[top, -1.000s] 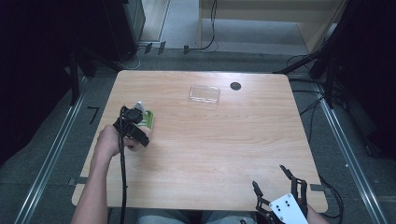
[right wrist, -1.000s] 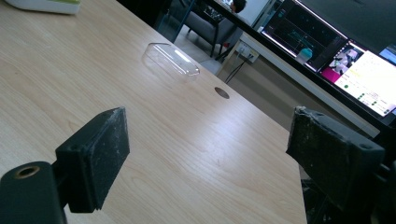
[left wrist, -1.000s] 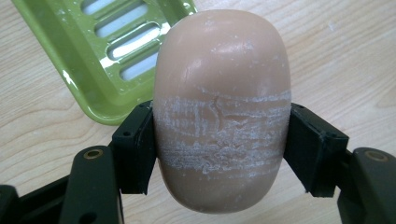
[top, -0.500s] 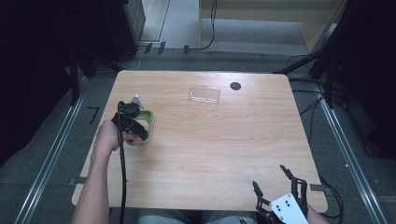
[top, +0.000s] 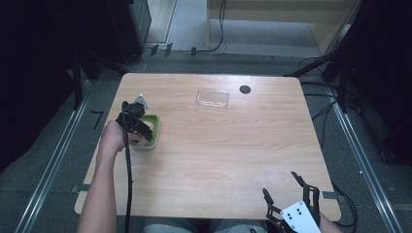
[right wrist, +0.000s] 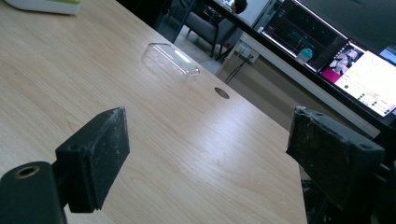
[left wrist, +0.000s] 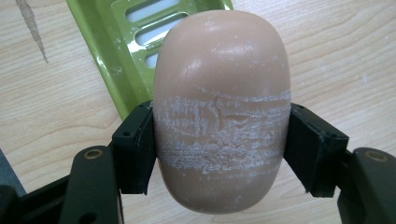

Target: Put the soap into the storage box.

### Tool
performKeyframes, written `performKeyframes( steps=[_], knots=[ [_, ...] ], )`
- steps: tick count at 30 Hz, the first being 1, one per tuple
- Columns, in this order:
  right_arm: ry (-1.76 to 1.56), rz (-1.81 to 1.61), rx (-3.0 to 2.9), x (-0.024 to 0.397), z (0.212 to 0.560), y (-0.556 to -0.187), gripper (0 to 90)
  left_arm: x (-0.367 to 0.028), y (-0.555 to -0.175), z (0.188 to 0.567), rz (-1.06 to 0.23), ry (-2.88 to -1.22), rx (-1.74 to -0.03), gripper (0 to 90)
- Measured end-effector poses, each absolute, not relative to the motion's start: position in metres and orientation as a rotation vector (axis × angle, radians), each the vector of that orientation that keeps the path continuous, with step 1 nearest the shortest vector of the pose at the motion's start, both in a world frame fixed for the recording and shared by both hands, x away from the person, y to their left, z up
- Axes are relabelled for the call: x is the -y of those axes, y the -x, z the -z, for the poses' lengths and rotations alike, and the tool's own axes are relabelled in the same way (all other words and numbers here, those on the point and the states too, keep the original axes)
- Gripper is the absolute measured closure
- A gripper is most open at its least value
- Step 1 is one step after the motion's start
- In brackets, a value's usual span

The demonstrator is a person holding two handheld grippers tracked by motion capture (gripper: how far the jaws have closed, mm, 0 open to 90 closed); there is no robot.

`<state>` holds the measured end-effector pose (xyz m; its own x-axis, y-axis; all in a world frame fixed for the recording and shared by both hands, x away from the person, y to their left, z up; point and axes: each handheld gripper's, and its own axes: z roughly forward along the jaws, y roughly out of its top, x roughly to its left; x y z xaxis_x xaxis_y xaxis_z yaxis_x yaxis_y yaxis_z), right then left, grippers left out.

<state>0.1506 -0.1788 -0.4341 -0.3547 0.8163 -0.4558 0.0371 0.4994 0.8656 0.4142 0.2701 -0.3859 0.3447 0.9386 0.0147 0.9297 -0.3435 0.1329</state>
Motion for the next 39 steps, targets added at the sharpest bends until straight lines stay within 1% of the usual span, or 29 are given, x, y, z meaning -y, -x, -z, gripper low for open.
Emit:
performKeyframes(
  steps=[6,17,33,39],
  knots=[
    [-0.723,-0.977,-1.75,0.179,0.434,-0.151,13.2,-0.273,-0.422,0.39,-0.153,-2.477,-1.774,33.5],
    [-0.722,-0.977,-1.752,0.178,0.434,-0.151,13.2,-0.278,-0.431,0.397,-0.146,-2.428,-1.835,33.5],
    [-0.72,-0.976,-1.756,0.178,0.435,-0.151,13.2,-0.281,-0.444,0.41,-0.133,-2.413,-1.865,33.5],
    [-0.718,-0.973,-1.754,0.179,0.435,-0.151,13.2,-0.284,-0.446,0.412,-0.15,-2.4,-1.872,33.4]
  ],
)
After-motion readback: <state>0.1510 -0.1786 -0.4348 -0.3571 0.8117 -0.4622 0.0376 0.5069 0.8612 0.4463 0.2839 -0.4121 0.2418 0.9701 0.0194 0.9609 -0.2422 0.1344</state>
